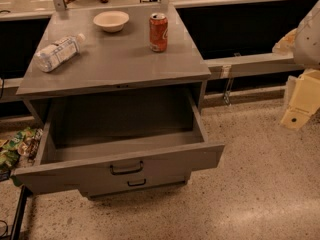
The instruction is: Place coke can into top drawer
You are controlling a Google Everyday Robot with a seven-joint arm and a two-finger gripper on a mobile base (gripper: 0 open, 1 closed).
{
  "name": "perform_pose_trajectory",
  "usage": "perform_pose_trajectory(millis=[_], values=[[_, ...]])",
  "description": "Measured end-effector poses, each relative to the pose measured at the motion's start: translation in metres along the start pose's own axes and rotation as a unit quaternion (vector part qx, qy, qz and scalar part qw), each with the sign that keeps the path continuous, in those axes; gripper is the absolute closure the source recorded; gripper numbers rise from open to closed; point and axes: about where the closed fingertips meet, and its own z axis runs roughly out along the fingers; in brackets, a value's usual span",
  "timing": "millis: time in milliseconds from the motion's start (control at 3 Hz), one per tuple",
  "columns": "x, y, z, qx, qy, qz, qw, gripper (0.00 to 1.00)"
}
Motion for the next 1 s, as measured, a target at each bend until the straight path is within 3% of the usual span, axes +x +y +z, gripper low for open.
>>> perform_pose_trajectory(millis=[333,667,1000], values=[[-0.001,-0.002,0.002,0.001,-0.007,0.003,1.0,0.0],[-0.016,-0.022,0.017,0.006,-0.086,0.035,0.9957,0.0],[-0.035,-0.039,0.04,0.008,-0.184,0.083,0.9793,0.0]])
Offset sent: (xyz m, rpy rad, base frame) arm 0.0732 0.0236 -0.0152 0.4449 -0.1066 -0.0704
